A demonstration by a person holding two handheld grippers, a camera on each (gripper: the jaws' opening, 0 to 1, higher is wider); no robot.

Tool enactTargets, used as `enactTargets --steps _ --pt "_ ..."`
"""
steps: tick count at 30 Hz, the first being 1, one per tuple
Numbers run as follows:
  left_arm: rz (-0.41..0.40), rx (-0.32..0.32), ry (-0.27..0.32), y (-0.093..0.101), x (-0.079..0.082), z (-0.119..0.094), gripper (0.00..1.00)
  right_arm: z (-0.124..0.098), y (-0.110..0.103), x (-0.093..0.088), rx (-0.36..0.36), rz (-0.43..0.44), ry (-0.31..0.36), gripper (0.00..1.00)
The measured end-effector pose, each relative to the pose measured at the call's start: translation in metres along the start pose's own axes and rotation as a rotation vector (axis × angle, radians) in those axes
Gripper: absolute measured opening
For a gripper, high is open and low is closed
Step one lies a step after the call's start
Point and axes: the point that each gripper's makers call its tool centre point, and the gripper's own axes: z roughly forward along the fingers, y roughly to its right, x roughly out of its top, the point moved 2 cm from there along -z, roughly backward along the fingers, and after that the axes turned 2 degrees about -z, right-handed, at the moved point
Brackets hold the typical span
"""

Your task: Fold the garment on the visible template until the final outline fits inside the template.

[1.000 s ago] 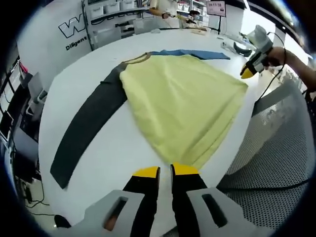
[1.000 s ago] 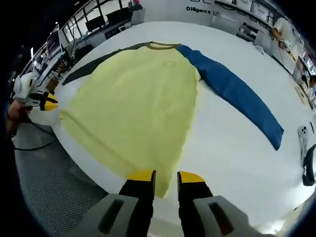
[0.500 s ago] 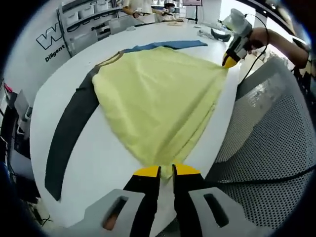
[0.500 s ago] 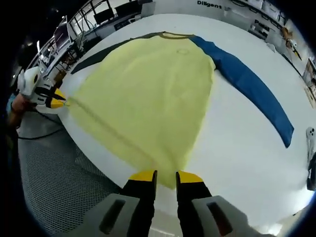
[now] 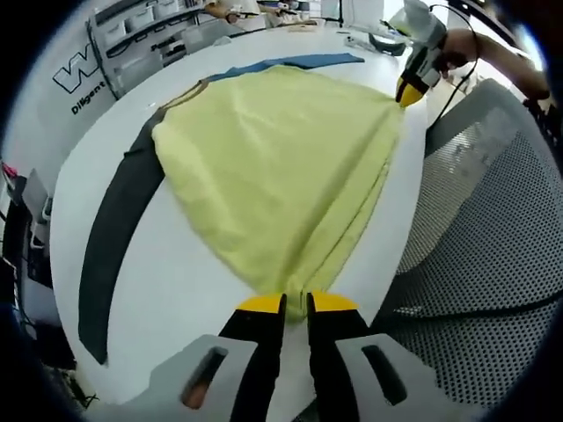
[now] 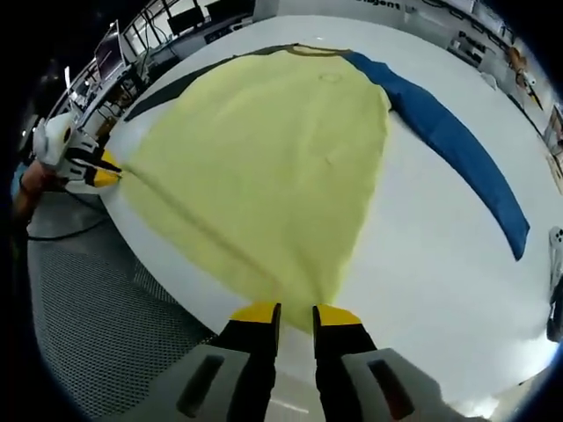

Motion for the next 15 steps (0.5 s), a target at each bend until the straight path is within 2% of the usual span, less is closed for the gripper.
enactTargets --steps 4,8,13,15 --pt "0.015 -0.004 -0.011 0.000 -0.001 0.001 0.05 0.000 0.001 0.000 -0.003 0.001 -0.004 0.07" --pt "0.088 0.003 -0.016 0.001 0.000 0.000 0.04 0.000 0.002 0.000 -0.005 0.005 -0.009 0.06" --pt "0.080 0.009 0.006 -0.002 0.000 -0.008 0.04 0.000 0.003 0.000 -0.008 0.010 -0.011 0.04" --pt "0.075 0.004 0.031 -0.002 0.001 -0.013 0.04 0.000 0.004 0.000 -0.013 0.009 -0.011 0.03"
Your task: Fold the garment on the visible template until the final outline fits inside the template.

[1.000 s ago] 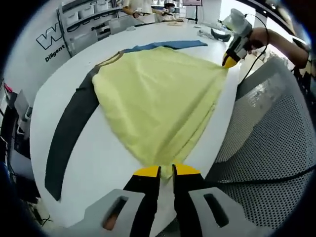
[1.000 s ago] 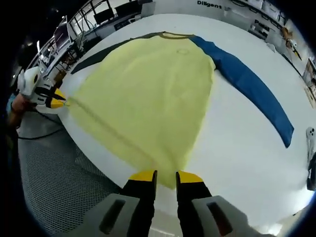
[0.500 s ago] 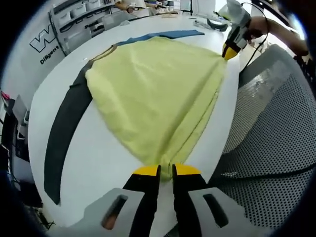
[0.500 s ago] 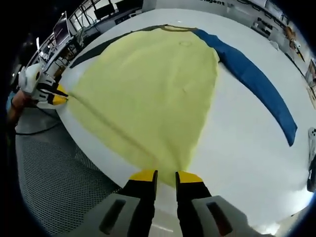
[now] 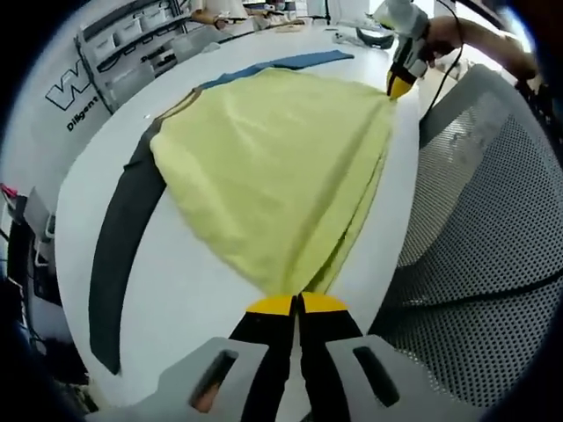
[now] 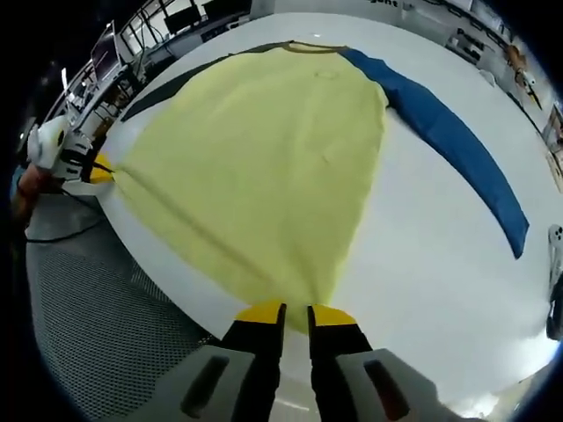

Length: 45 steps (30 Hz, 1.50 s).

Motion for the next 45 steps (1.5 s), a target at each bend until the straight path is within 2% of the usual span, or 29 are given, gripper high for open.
enactTargets --steps 4,11,13,19,25,31,33,35,38,39,40,43,45 --pt "0.018 -0.010 0.020 0.002 0.000 -0.004 0.04 0.000 0.001 -0.001 -0.009 -0.006 -0.007 0.01" --pt "0.136 -0.041 0.028 0.009 -0.004 0.000 0.04 0.001 0.003 -0.001 -0.025 -0.021 -0.019 0.00" --pt "0.188 -0.044 0.018 0.010 -0.005 0.001 0.04 0.001 0.004 -0.002 -0.032 -0.036 -0.026 0.00" --pt "0.239 -0.059 -0.022 0.010 -0.007 0.005 0.04 0.002 0.005 -0.002 -0.043 -0.056 -0.043 0.00" --pt "0.223 -0.070 -0.059 0.009 -0.010 0.009 0.04 0.001 0.004 -0.003 -0.050 -0.080 -0.060 0.00" --pt "0.200 -0.077 -0.059 0.009 -0.011 0.009 0.04 0.002 0.003 -0.003 -0.070 -0.151 -0.091 0.00" --pt "0.157 -0.077 -0.060 0.008 -0.012 0.007 0.04 0.001 0.004 -0.002 -0.064 -0.135 -0.089 0.00" --pt "0.150 -0.079 -0.058 0.007 -0.012 0.006 0.05 -0.001 0.000 -0.002 -0.026 -0.071 -0.069 0.00" --pt "0.150 -0.085 -0.074 0.007 -0.016 0.000 0.04 -0.008 0.005 -0.005 -0.033 -0.069 -0.076 0.00" --pt "0.148 -0.078 -0.102 0.006 -0.021 -0.004 0.04 -0.011 0.007 -0.007 -0.041 -0.060 -0.081 0.00" --pt "0.144 -0.068 -0.111 0.003 -0.023 -0.008 0.04 -0.015 0.009 -0.005 -0.054 -0.049 -0.062 0.00" --pt "0.098 -0.047 -0.091 -0.002 -0.023 -0.015 0.04 -0.019 0.014 0.001 -0.088 -0.046 -0.023 0.00" --pt "0.037 -0.017 -0.048 -0.009 -0.017 -0.020 0.04 -0.020 0.016 0.006 -0.105 -0.035 0.007 0.00"
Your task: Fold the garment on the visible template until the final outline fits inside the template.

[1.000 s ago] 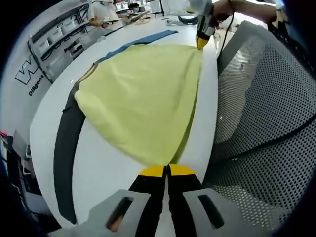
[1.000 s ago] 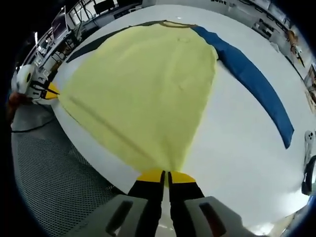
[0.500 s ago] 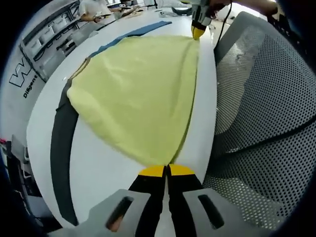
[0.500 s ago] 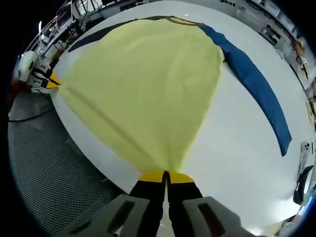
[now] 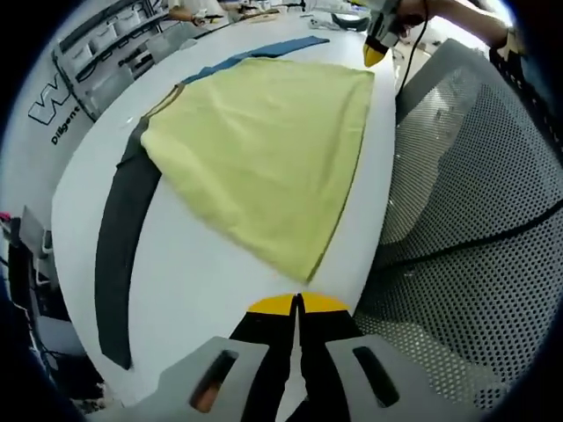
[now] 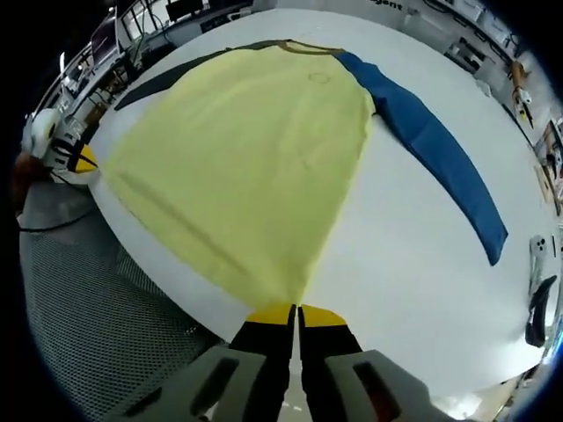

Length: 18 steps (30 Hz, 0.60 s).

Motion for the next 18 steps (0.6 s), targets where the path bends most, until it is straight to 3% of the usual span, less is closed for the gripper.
enactTargets --steps 3,9,14,18 --pt "-0.040 0.057 0.045 -0.013 0.007 -0.004 0.04 0.000 0.000 0.008 -0.010 0.023 0.051 0.00" --pt "-0.092 0.150 0.127 -0.032 0.020 -0.016 0.04 -0.006 0.000 0.036 -0.038 0.041 0.225 0.00" --pt "-0.170 0.242 0.208 -0.050 0.031 -0.024 0.04 -0.013 0.000 0.050 -0.034 0.066 0.328 0.00" --pt "-0.201 0.276 0.269 -0.057 0.037 -0.029 0.04 -0.017 0.001 0.057 -0.040 0.072 0.392 0.00"
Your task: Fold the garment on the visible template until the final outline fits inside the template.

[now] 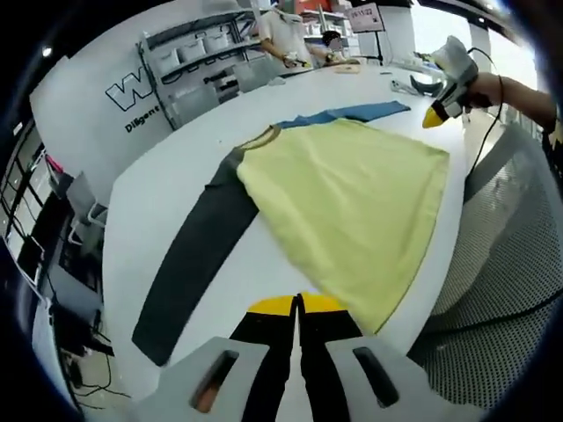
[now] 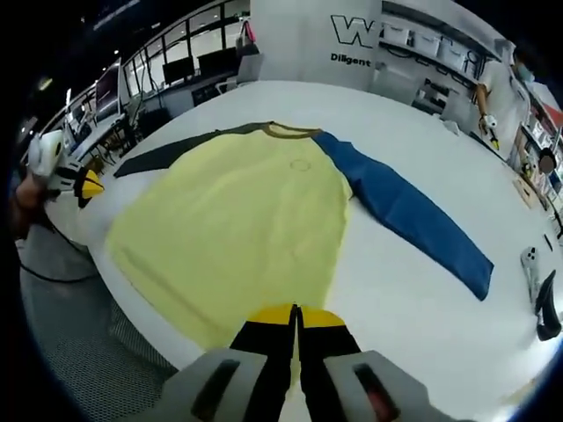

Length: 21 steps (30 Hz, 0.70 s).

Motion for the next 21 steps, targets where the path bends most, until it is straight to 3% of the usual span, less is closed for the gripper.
enactTargets --steps 6,10,15,17,21 --pt "-0.066 0.042 0.045 -0.004 0.006 0.002 0.04 0.000 0.000 0.008 0.001 0.021 0.065 0.00" --pt "-0.180 0.110 0.083 -0.021 0.006 0.004 0.04 0.000 -0.001 0.012 0.009 0.017 0.093 0.00" --pt "-0.249 0.189 0.079 -0.041 0.000 0.006 0.03 0.001 -0.003 0.016 0.010 -0.023 0.109 0.00" --pt "-0.275 0.210 0.129 -0.048 0.004 0.007 0.07 0.003 -0.005 0.015 0.009 -0.033 0.099 0.00" --pt "-0.267 0.239 0.117 -0.056 0.001 0.008 0.11 0.005 -0.007 0.014 0.017 -0.035 0.092 0.04"
